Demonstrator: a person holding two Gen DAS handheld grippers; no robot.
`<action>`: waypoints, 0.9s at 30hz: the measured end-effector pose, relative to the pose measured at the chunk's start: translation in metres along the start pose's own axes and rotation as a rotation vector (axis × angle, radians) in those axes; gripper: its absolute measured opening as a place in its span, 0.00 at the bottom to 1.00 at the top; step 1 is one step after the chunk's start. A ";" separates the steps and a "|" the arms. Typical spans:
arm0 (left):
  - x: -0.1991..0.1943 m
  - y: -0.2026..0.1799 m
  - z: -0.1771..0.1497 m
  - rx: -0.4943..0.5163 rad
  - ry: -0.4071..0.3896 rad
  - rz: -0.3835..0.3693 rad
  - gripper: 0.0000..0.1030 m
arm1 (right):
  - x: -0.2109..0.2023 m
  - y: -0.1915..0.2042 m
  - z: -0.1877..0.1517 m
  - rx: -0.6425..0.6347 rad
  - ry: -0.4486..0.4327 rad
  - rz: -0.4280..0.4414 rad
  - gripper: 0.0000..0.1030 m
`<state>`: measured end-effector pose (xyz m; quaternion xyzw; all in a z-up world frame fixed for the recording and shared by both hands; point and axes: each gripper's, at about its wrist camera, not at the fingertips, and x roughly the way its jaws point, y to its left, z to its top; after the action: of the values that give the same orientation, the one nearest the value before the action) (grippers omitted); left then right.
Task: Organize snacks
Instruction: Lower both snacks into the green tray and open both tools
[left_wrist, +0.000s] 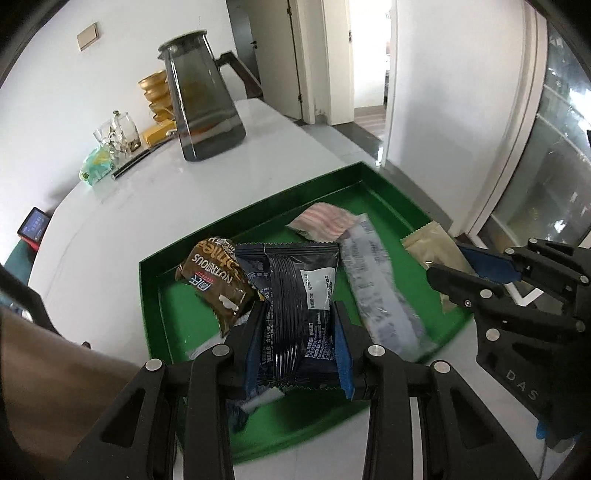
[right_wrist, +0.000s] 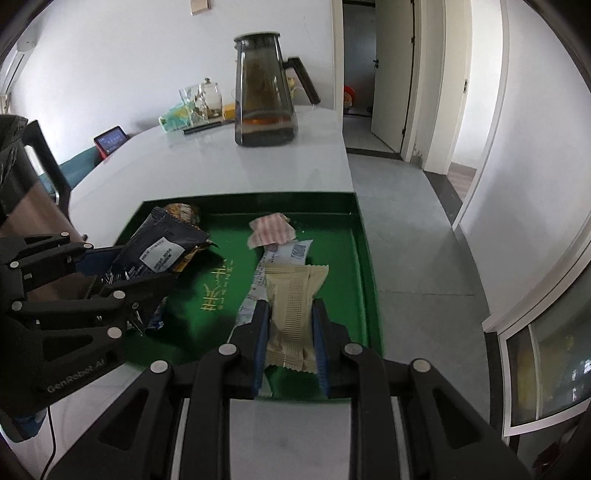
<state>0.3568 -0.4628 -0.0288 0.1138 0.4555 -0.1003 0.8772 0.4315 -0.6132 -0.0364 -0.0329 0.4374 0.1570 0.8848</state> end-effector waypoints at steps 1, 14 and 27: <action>0.005 0.000 -0.001 0.002 0.005 0.003 0.29 | 0.007 -0.001 0.000 0.000 0.007 0.000 0.15; 0.032 -0.015 -0.007 0.067 0.014 0.016 0.30 | 0.040 -0.011 -0.011 0.037 0.053 -0.013 0.19; 0.023 -0.012 -0.008 0.032 -0.004 0.012 0.43 | 0.039 -0.012 -0.010 0.046 0.062 -0.015 0.58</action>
<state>0.3601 -0.4734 -0.0536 0.1303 0.4514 -0.1022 0.8768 0.4502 -0.6172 -0.0741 -0.0209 0.4679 0.1392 0.8725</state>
